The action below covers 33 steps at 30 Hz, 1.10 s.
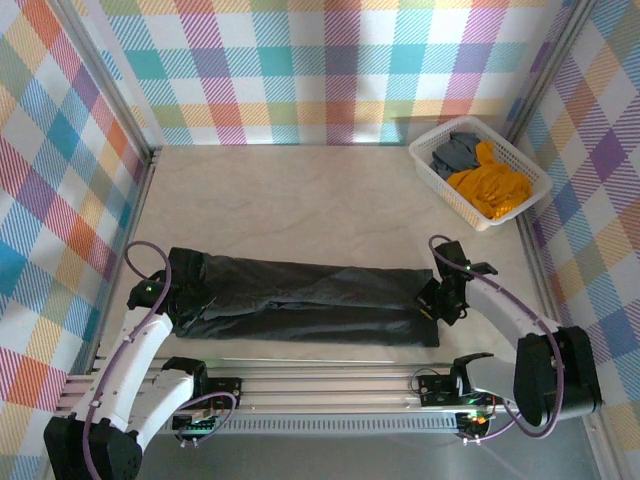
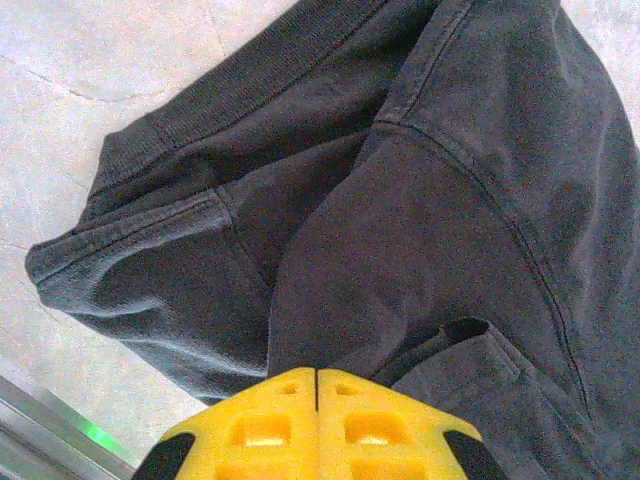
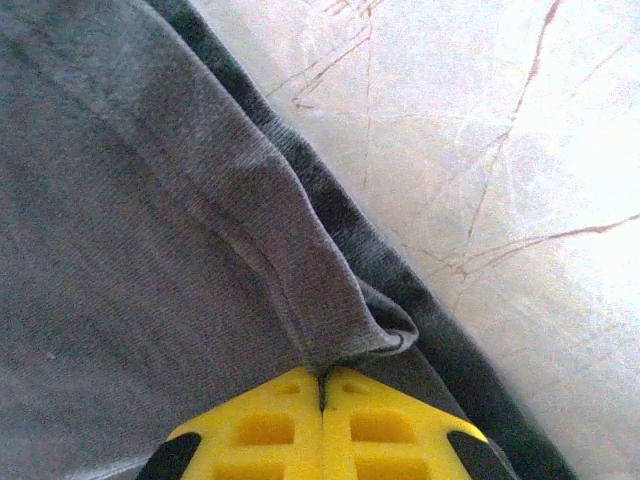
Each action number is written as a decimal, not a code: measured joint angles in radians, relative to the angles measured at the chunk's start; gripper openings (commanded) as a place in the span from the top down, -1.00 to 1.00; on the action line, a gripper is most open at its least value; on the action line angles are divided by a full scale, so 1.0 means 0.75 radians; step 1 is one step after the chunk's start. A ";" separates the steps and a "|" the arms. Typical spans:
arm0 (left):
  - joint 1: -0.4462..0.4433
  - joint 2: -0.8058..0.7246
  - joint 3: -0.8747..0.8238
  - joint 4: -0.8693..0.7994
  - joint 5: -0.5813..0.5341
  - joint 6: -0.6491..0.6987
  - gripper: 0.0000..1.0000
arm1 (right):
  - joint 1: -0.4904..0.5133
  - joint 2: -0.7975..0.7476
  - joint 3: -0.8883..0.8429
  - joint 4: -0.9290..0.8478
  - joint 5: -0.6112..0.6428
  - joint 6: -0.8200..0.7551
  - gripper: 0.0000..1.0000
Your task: Fold and stack the t-shirts
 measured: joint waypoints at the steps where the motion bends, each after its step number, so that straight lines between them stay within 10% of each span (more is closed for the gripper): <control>1: 0.001 0.000 0.000 0.000 0.003 0.000 1.00 | 0.000 0.007 0.000 0.004 0.002 0.001 0.68; 14: -0.052 -0.096 0.003 -0.119 0.095 -0.085 1.00 | 0.043 -0.070 0.264 -0.050 0.075 -0.101 0.43; 33: -0.500 0.103 -0.040 -0.108 0.052 -0.218 1.00 | 0.238 0.169 0.391 -0.014 0.069 -0.129 0.44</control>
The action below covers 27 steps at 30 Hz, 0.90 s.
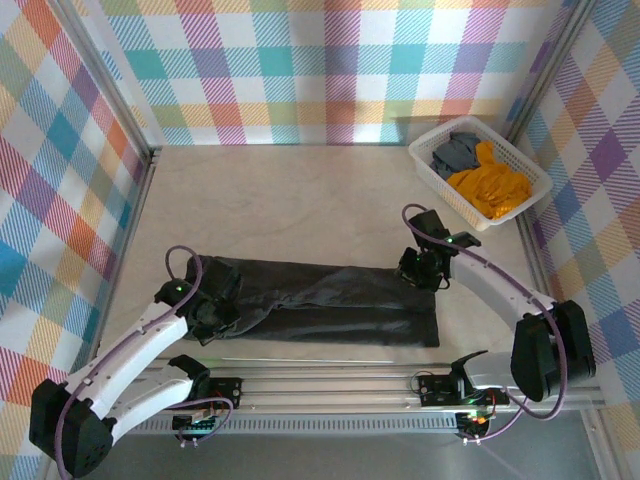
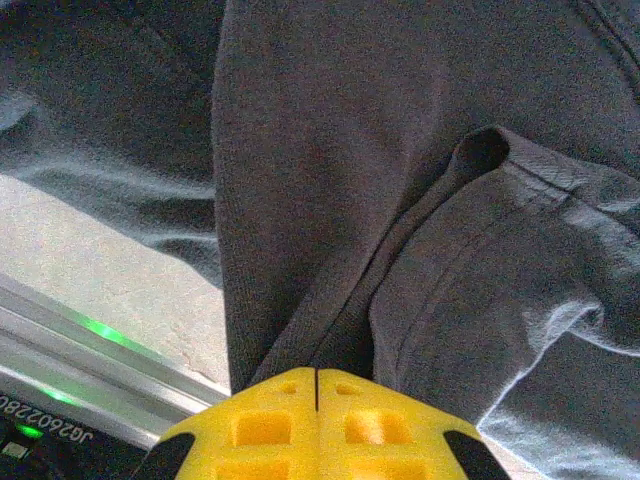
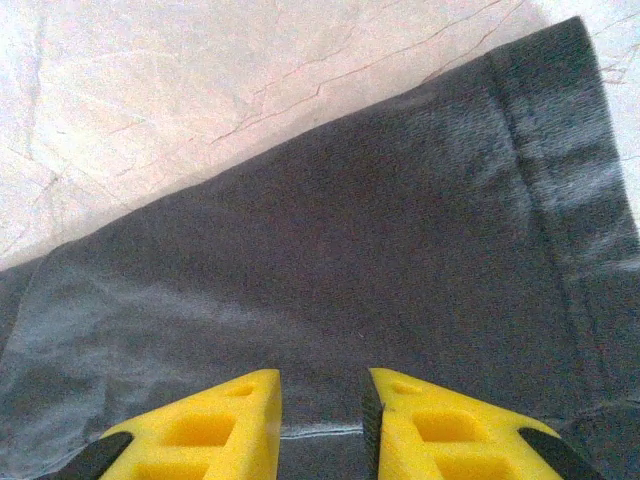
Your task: Fold and stack the t-shirts
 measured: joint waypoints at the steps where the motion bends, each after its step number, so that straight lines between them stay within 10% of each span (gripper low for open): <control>1: -0.008 0.011 0.000 0.007 -0.013 -0.008 1.00 | 0.007 0.006 0.001 0.004 0.000 0.000 0.44; 5: -0.034 0.101 -0.002 0.029 -0.044 -0.013 0.97 | 0.014 0.015 0.002 0.012 0.000 0.000 0.42; 12: -0.068 0.139 0.072 -0.001 -0.079 0.009 -0.21 | 0.014 0.097 0.026 0.046 -0.005 -0.006 0.34; 16: 0.006 0.112 0.277 -0.037 -0.102 0.061 -0.20 | -0.003 0.178 0.058 0.082 -0.025 -0.006 0.34; 27: 0.763 0.685 0.457 0.310 0.080 0.454 -0.08 | -0.149 0.394 0.091 0.126 -0.074 -0.037 0.33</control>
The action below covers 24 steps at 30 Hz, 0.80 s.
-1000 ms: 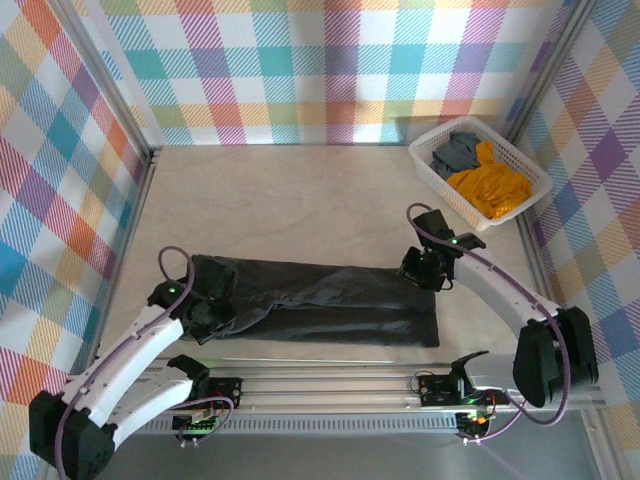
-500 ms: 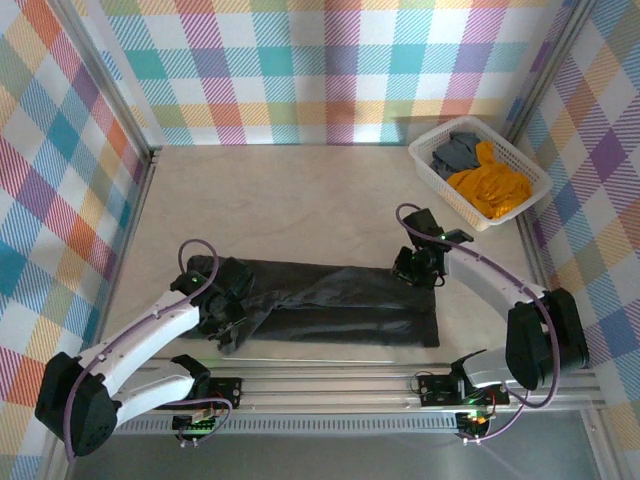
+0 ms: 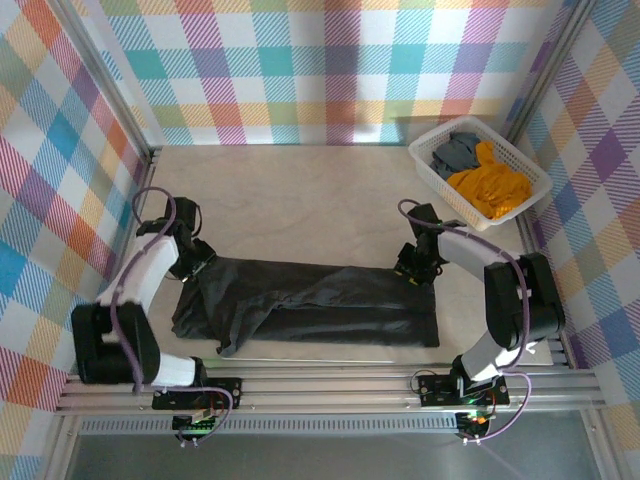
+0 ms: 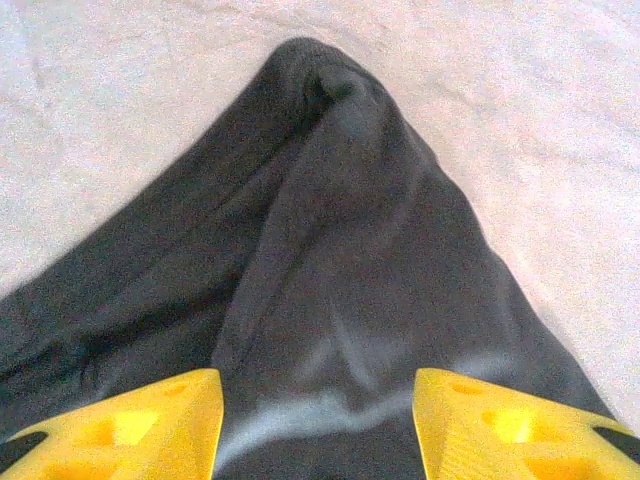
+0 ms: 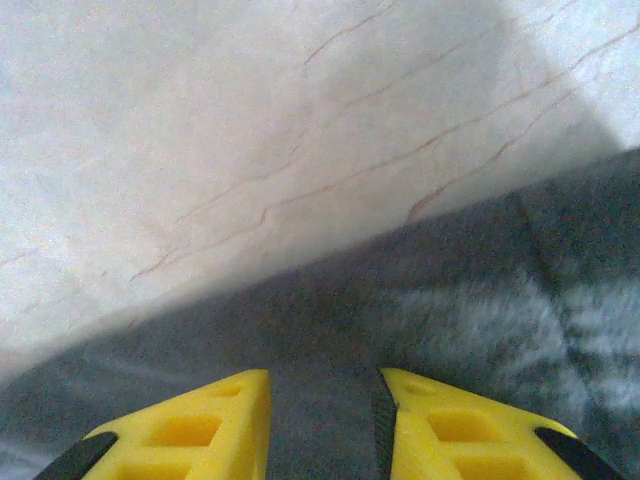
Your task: Fold and stack the t-shirts
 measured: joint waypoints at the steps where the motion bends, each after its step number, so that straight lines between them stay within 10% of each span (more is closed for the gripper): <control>1: 0.021 0.040 0.000 0.030 0.005 0.021 -0.09 | -0.009 0.015 0.005 0.001 -0.003 -0.008 0.33; 10: 0.068 0.209 0.044 0.177 -0.051 0.095 -0.02 | -0.053 0.127 0.071 -0.018 -0.056 -0.046 0.35; 19: 0.070 0.395 0.082 0.282 -0.046 0.103 0.97 | -0.084 0.238 0.204 -0.098 -0.087 -0.067 0.38; 24: 0.082 0.483 0.221 0.287 -0.033 0.122 1.00 | -0.117 0.363 0.370 -0.140 -0.110 -0.098 0.40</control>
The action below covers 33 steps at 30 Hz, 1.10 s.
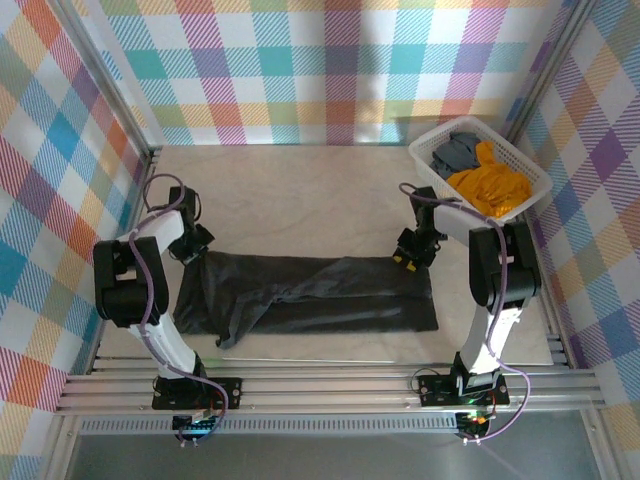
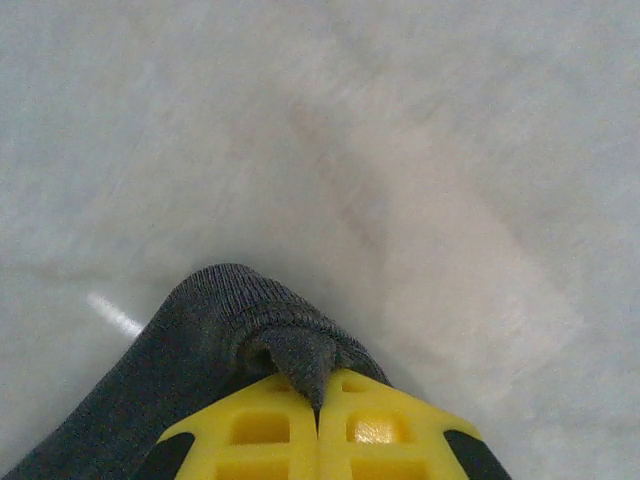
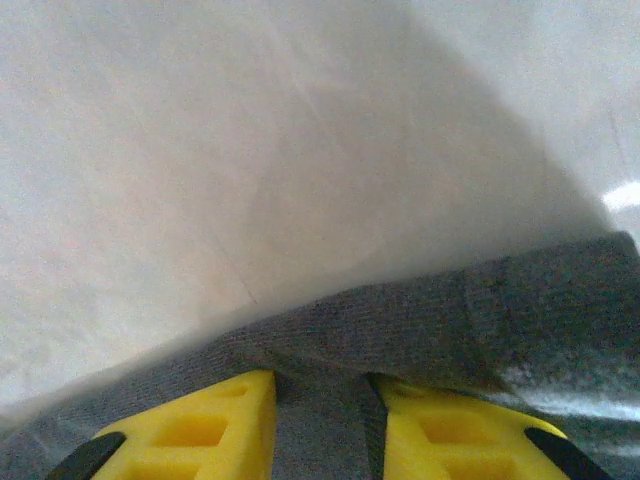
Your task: Fold and stack the t-shirts
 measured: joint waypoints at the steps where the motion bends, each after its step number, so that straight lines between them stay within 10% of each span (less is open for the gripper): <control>1: 0.007 0.017 0.031 0.001 0.008 0.004 1.00 | -0.008 0.020 0.030 -0.002 -0.002 -0.008 0.40; 17: 0.151 0.172 0.273 -0.072 0.136 0.047 1.00 | -0.036 0.187 0.285 -0.023 0.060 -0.183 0.42; 23: 0.153 0.199 0.309 -0.112 0.144 0.045 0.43 | -0.026 0.167 0.285 0.010 0.053 -0.288 0.17; 26: 0.153 0.136 0.300 -0.145 0.086 0.027 0.14 | -0.015 0.116 0.285 0.007 0.064 -0.332 0.11; 33: 0.033 -0.363 0.109 -0.164 0.080 0.010 0.26 | 0.040 -0.207 0.238 0.033 0.025 -0.348 -0.10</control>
